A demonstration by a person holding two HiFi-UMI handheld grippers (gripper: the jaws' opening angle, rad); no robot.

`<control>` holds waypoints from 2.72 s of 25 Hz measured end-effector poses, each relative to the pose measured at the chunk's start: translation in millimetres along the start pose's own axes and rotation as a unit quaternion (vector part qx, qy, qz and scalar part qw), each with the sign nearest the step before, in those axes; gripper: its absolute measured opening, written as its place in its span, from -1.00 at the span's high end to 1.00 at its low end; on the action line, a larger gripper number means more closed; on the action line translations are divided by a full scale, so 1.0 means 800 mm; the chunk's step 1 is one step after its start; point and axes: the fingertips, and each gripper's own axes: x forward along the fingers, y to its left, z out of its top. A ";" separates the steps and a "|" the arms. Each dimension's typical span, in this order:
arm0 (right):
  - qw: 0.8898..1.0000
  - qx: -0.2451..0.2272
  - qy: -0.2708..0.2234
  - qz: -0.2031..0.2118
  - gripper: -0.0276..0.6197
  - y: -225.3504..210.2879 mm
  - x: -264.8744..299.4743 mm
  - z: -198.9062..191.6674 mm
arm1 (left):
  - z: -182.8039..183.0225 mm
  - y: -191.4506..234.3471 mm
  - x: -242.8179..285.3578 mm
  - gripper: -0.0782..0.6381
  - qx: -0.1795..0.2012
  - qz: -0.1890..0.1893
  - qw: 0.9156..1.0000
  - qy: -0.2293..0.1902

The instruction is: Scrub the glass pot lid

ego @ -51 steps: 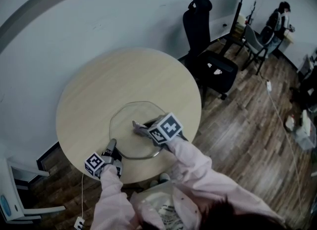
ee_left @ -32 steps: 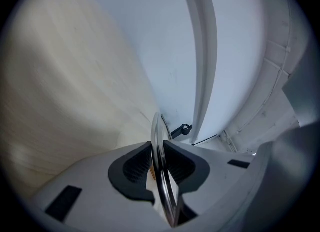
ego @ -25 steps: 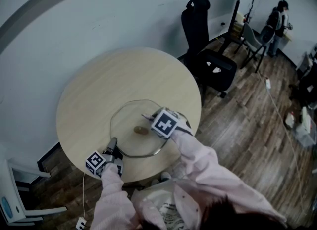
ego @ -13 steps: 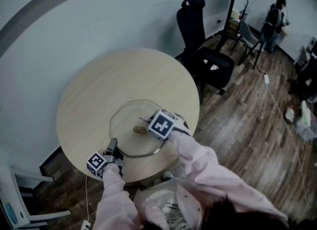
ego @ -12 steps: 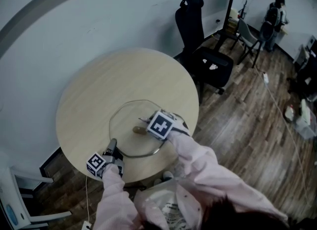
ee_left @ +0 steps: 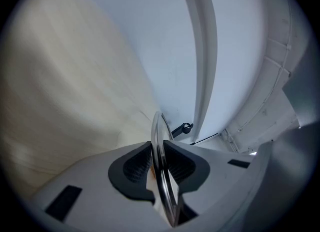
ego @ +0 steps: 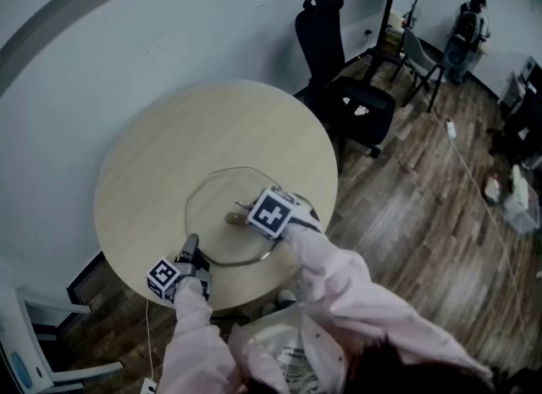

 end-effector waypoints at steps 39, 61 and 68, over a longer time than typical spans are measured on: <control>0.999 0.032 -0.015 0.012 0.64 0.056 -0.008 0.004 | -0.006 0.006 -0.003 0.58 0.023 0.015 0.999 0.027; 0.994 0.091 -0.046 0.047 0.64 0.081 0.000 0.017 | -0.003 -0.002 0.004 0.56 0.021 0.002 0.999 0.032; 0.991 0.105 -0.056 0.062 0.64 0.096 0.005 0.029 | 0.000 -0.002 0.006 0.56 0.020 0.002 0.999 0.034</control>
